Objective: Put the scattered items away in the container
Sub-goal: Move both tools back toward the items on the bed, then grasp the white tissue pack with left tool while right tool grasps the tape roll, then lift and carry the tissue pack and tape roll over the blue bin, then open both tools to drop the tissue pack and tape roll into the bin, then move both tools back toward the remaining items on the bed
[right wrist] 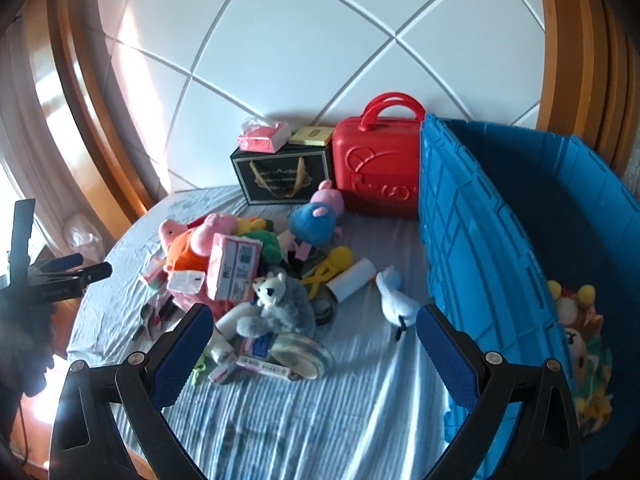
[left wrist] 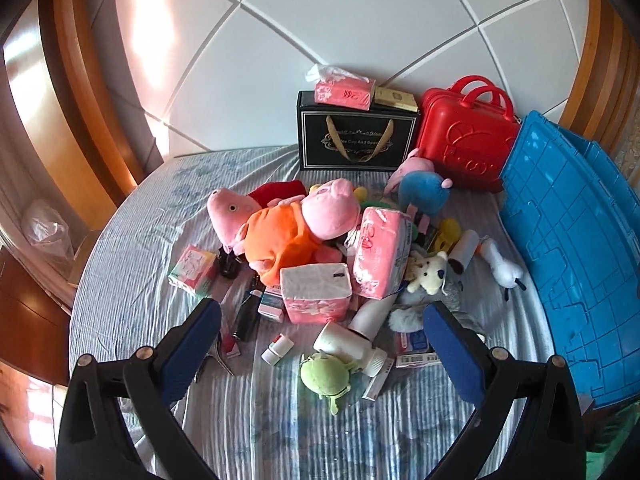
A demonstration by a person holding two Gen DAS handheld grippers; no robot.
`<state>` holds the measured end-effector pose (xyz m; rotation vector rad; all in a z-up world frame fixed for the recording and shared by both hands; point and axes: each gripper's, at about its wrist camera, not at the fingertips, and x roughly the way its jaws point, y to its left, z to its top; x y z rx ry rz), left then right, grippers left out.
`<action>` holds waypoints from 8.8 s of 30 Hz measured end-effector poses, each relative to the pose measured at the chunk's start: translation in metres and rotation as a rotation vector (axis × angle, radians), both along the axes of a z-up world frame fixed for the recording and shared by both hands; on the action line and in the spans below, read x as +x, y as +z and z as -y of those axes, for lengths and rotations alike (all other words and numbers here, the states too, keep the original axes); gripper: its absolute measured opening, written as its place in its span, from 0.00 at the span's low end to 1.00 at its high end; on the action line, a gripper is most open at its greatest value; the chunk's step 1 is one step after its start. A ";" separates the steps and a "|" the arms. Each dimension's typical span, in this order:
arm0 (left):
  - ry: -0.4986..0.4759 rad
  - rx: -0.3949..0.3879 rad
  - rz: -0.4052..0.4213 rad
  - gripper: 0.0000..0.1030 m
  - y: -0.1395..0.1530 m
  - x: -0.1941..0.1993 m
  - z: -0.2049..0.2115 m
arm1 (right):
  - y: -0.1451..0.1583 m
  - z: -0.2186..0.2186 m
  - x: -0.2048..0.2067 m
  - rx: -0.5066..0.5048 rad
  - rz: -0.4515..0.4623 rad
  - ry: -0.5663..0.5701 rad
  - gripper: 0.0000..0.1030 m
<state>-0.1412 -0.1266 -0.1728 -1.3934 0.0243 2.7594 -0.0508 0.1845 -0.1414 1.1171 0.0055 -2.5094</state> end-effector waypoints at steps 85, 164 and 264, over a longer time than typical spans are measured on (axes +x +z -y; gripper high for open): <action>0.088 0.097 -0.020 0.85 -0.094 -0.023 0.051 | -0.170 0.062 -0.046 0.132 0.203 -0.135 0.16; -0.300 0.098 -0.391 0.85 0.188 0.038 -0.292 | 0.111 -0.177 0.013 -0.165 -0.223 -0.166 0.16; -0.284 0.062 -0.127 1.00 0.083 -0.033 -0.300 | 0.090 -0.184 -0.077 -0.106 -0.129 -0.086 0.99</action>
